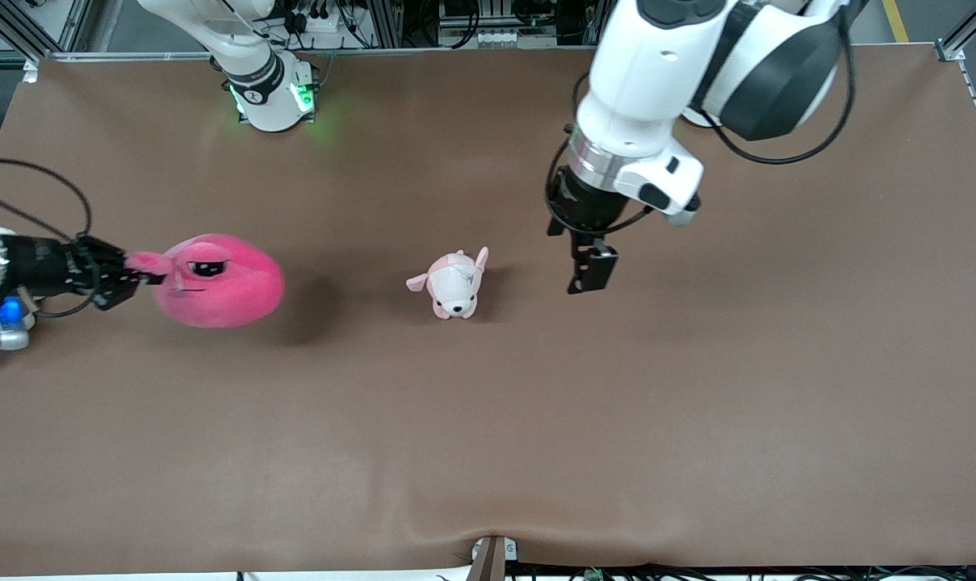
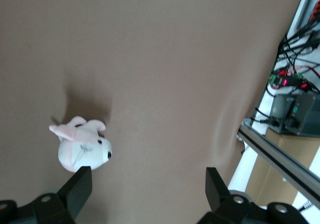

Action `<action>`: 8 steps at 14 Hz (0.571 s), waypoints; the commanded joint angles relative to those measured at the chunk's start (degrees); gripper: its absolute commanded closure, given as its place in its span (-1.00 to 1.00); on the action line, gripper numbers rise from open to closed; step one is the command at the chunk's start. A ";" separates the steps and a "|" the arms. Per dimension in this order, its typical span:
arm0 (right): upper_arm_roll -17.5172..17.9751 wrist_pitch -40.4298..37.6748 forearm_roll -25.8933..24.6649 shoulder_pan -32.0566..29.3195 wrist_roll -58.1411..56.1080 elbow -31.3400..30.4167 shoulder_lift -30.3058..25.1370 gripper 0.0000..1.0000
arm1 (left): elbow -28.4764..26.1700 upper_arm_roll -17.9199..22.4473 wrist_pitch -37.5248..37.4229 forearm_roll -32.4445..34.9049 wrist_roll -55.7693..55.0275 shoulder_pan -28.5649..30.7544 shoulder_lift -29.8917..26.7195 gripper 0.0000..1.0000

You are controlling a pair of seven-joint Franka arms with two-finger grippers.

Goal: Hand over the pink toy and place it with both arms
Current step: 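Carry the flamingo toward the grey elephant while the left gripper withdraws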

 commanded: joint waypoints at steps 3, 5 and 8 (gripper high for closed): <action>1.41 0.98 -4.27 -5.52 -8.53 -2.40 7.30 1.00 | -1.99 -0.60 -2.11 0.25 5.75 5.17 -2.17 -1.00; 1.41 3.78 -4.45 -7.02 -13.11 -5.11 8.19 1.00 | -4.88 -0.69 -1.76 -1.77 9.61 7.28 -4.27 -1.00; 1.32 7.74 -6.99 -7.37 -16.20 -6.54 9.50 1.00 | -10.42 -0.69 1.22 -2.39 13.23 9.57 -7.79 -1.00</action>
